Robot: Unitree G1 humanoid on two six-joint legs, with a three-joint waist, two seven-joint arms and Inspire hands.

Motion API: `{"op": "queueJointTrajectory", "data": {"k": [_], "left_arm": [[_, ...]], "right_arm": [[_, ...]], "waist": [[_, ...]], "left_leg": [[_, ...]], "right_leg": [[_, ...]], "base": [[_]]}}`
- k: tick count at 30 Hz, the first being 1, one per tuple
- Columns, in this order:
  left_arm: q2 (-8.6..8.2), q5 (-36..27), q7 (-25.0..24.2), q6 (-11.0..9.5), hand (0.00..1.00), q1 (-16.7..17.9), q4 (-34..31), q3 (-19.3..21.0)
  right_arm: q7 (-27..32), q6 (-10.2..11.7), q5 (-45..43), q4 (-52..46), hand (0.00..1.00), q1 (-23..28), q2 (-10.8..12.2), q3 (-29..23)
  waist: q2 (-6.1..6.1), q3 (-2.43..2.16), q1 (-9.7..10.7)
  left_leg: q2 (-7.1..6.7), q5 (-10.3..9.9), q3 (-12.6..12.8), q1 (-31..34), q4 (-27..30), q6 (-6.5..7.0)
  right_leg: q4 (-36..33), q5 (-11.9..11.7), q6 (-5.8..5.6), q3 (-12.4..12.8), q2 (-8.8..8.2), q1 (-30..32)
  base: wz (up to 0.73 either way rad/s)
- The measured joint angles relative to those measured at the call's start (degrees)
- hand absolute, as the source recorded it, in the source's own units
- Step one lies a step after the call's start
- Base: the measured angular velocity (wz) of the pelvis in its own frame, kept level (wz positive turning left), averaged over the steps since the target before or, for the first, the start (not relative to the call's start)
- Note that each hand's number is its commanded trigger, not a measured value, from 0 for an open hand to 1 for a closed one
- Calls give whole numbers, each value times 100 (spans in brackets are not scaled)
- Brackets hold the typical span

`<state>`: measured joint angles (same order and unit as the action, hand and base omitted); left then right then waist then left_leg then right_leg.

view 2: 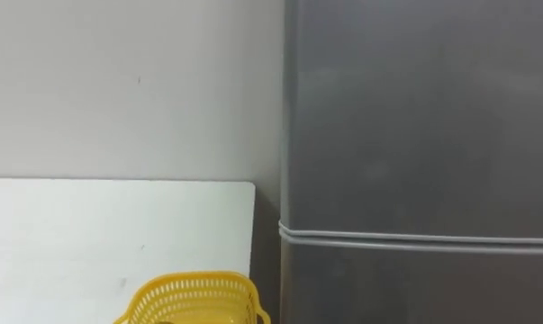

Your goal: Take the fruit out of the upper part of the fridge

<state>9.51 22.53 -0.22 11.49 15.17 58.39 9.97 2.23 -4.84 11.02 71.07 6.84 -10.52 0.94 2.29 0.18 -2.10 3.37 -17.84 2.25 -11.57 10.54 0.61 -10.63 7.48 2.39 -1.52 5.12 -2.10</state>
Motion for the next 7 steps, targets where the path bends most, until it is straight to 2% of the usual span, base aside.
{"op": "queueJointTrajectory", "data": {"k": [7], "left_arm": [[-27,209,-80,70,0,-12,1,-8]], "right_arm": [[-59,-24,266,71,0,255,76,-23]], "waist": [[-118,15,27]], "left_leg": [[-1,0,22,-5,-10,0]], "right_leg": [[0,4,-4,5,-10,-15]], "base": [[2]]}}
